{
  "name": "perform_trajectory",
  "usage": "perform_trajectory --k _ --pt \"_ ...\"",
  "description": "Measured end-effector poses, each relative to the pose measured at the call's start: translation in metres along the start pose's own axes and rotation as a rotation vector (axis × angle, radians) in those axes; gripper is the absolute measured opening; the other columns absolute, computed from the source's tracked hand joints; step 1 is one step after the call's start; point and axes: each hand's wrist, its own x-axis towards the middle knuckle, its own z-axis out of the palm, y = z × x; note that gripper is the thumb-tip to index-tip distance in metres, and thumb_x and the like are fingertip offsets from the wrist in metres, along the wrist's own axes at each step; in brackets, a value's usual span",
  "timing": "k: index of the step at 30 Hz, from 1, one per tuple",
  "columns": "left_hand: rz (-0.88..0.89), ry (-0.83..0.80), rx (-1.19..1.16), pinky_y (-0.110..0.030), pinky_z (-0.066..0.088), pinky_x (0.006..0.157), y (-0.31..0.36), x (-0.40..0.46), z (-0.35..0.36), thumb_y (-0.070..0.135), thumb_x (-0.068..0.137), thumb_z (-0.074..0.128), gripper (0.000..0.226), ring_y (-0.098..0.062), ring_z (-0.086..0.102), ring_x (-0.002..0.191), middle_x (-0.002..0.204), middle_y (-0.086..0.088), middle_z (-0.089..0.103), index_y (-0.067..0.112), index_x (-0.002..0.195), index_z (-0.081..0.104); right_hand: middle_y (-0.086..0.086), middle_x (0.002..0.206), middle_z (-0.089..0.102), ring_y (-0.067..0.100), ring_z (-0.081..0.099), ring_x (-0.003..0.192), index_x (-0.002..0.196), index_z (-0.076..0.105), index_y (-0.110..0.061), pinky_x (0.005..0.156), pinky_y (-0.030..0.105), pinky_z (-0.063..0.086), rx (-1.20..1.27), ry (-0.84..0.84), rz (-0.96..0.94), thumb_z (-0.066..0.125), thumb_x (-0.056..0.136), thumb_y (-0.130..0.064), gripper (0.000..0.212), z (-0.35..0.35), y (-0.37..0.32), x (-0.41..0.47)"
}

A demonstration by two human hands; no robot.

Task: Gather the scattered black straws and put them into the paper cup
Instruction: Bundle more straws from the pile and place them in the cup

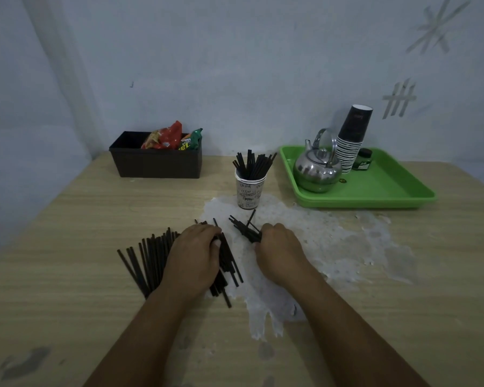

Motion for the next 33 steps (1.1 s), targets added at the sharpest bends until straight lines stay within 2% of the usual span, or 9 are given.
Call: perform_trajectory --k 4,9,14,16,18,20,24,29,33 --pt "-0.006 -0.003 -0.003 -0.037 0.043 0.094 -0.001 0.000 0.001 0.013 0.090 0.054 0.023 -0.022 0.056 0.103 0.108 -0.004 0.067 0.013 0.111 0.064 0.012 0.116 0.055 0.028 0.051 0.107 0.114 0.053 -0.007 0.076 0.032 0.035 0.000 0.002 -0.027 0.049 0.098 -0.022 0.022 -0.003 0.000 -0.004" --pt "-0.041 -0.002 -0.025 -0.038 0.043 0.095 -0.001 0.000 -0.001 0.014 0.092 0.052 0.024 -0.021 0.054 0.105 0.110 -0.003 0.066 0.015 0.113 0.063 0.010 0.110 0.058 0.028 0.055 0.101 0.111 0.052 -0.010 0.073 0.033 0.038 0.032 0.028 -0.068 0.048 0.099 -0.025 0.019 -0.007 0.002 -0.007" --pt "-0.049 0.006 -0.037 -0.037 0.044 0.092 0.001 -0.001 -0.003 0.013 0.091 0.053 0.024 -0.022 0.054 0.104 0.109 -0.003 0.066 0.015 0.113 0.063 0.004 0.100 0.056 0.022 0.055 0.089 0.109 0.053 -0.014 0.075 0.037 0.046 0.270 0.089 -0.219 0.045 0.101 -0.026 0.017 -0.017 0.005 -0.009" --pt "-0.049 0.012 -0.035 -0.036 0.043 0.092 0.002 -0.001 -0.004 0.012 0.091 0.053 0.024 -0.022 0.054 0.104 0.109 -0.004 0.066 0.014 0.113 0.063 0.001 0.099 0.057 0.016 0.054 0.087 0.113 0.054 -0.014 0.073 0.031 0.044 0.353 0.109 -0.297 0.046 0.101 -0.026 0.019 -0.021 0.006 -0.010" --pt "-0.047 0.011 -0.035 -0.036 0.043 0.093 0.002 -0.001 -0.004 0.012 0.091 0.053 0.025 -0.022 0.055 0.105 0.110 -0.004 0.066 0.014 0.114 0.063 -0.007 0.093 0.056 0.002 0.051 0.081 0.116 0.054 -0.015 0.066 0.014 0.037 0.447 0.120 -0.352 0.047 0.101 -0.024 0.019 -0.024 0.007 -0.011" --pt "-0.049 0.006 -0.038 -0.038 0.044 0.094 0.002 -0.001 -0.004 0.013 0.091 0.053 0.026 -0.022 0.054 0.106 0.111 -0.004 0.066 0.014 0.116 0.062 -0.016 0.085 0.053 -0.008 0.051 0.073 0.119 0.052 -0.016 0.061 0.007 0.035 0.556 0.128 -0.378 0.048 0.101 -0.021 0.019 -0.029 0.008 -0.011" --pt "-0.048 -0.008 -0.029 -0.037 0.043 0.094 0.000 -0.001 -0.002 0.014 0.092 0.051 0.026 -0.022 0.054 0.107 0.113 -0.003 0.065 0.016 0.116 0.061 -0.019 0.077 0.058 -0.002 0.050 0.061 0.117 0.052 -0.018 0.060 0.014 0.037 0.787 0.163 -0.355 0.049 0.101 -0.021 0.016 -0.036 0.010 -0.009" --pt "-0.056 -0.016 -0.020 -0.037 0.041 0.095 0.001 0.000 -0.003 0.012 0.093 0.050 0.027 -0.024 0.053 0.109 0.114 -0.005 0.065 0.014 0.117 0.062 -0.020 0.074 0.057 -0.001 0.049 0.063 0.116 0.054 -0.023 0.060 0.023 0.037 1.088 0.234 -0.278 0.055 0.097 -0.036 0.023 -0.034 0.011 -0.002" --pt "-0.066 -0.028 -0.020 -0.040 0.040 0.098 0.001 0.000 -0.003 0.014 0.093 0.050 0.029 -0.026 0.052 0.114 0.118 -0.006 0.064 0.013 0.120 0.061 -0.015 0.071 0.055 0.002 0.050 0.063 0.095 0.058 -0.029 0.061 0.027 0.040 1.188 0.316 -0.219 0.067 0.085 -0.050 0.024 -0.035 0.012 0.000"
